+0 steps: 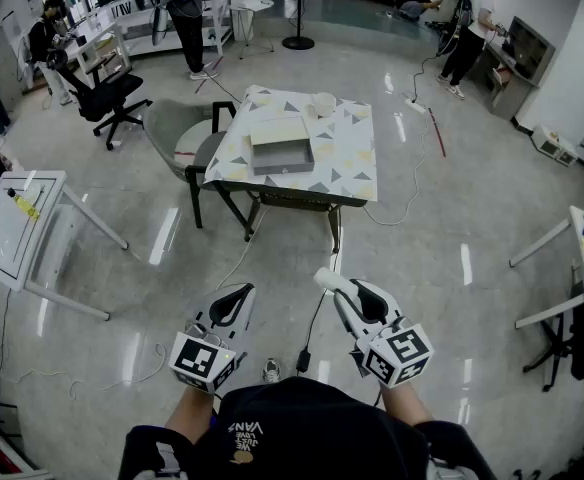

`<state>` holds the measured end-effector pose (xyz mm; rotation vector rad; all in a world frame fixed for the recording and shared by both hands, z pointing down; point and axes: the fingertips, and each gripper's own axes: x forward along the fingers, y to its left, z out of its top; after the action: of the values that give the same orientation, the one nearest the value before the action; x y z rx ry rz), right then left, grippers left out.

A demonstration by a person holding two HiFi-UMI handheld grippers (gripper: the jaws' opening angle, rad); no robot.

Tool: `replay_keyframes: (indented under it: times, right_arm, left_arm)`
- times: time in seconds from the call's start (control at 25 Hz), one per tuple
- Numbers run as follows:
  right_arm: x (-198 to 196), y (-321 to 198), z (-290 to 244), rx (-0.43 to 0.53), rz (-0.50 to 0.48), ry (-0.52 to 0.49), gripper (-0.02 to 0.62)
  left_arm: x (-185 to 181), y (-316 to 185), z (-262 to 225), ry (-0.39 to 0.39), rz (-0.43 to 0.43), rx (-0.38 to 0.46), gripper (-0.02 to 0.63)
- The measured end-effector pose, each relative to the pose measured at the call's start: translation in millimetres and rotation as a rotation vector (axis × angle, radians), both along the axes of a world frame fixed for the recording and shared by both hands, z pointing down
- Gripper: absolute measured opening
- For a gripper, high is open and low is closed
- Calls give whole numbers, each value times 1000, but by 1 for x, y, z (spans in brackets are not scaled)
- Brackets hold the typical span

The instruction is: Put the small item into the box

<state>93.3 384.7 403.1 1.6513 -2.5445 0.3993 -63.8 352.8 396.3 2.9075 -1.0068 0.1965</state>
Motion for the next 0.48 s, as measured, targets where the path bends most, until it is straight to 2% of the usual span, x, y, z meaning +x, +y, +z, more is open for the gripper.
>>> replay_keyframes:
  times: [0.48]
  right_arm:
    - [-33, -35, 7, 12, 37, -23, 129]
  left_arm:
    - [-30, -39, 12, 10, 43, -8, 6]
